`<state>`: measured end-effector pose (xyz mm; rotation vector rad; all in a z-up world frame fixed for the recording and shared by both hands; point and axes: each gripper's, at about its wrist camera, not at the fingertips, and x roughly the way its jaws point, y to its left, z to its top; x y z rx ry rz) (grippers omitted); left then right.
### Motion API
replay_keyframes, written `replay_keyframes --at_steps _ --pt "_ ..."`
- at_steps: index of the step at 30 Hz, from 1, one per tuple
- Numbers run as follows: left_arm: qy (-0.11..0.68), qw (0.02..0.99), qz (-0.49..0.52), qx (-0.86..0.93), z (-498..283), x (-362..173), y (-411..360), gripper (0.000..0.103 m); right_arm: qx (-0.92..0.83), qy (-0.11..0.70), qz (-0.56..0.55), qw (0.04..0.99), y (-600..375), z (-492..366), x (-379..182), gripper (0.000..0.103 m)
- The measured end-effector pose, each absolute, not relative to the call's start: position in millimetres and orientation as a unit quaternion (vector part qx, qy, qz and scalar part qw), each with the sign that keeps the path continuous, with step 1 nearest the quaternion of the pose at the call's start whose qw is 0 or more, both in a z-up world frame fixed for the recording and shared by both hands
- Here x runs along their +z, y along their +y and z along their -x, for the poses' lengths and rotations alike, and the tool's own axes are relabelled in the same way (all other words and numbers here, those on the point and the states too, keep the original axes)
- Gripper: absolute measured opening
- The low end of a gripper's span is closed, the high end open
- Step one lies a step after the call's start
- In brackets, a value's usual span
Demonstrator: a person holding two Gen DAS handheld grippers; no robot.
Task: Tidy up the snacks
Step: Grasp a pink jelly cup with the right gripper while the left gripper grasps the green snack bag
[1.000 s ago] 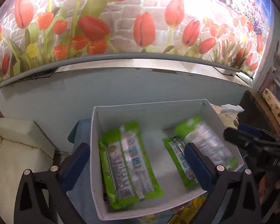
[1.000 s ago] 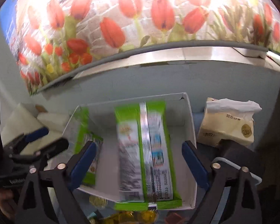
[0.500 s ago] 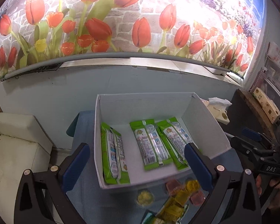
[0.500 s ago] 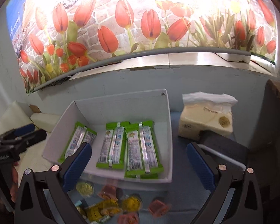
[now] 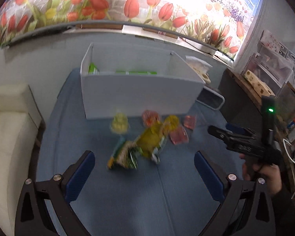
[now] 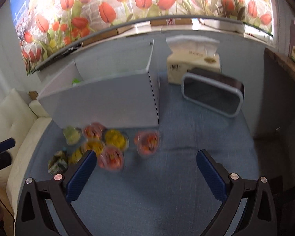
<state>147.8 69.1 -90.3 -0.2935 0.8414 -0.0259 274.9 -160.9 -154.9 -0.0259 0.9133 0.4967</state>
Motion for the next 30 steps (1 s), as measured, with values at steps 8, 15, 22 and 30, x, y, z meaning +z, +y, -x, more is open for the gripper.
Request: replay_keyframes --at_steps 8,15,22,30 --pt "0.418 0.895 0.156 0.011 -104 -105 69 0.103 0.235 0.43 0.04 0.871 -144 -295 -180 0.103" --pt "0.432 0.887 0.163 0.018 -100 -116 76 0.103 0.226 0.468 0.037 0.854 -130 -329 -204 0.067" --pt "0.438 0.885 0.159 0.018 -113 -124 76 0.103 0.254 0.445 0.041 0.858 -128 -320 -200 0.05" --pt "0.451 0.886 0.102 0.039 -155 -142 77 0.103 0.268 0.419 0.054 0.866 -143 -279 -177 0.05"
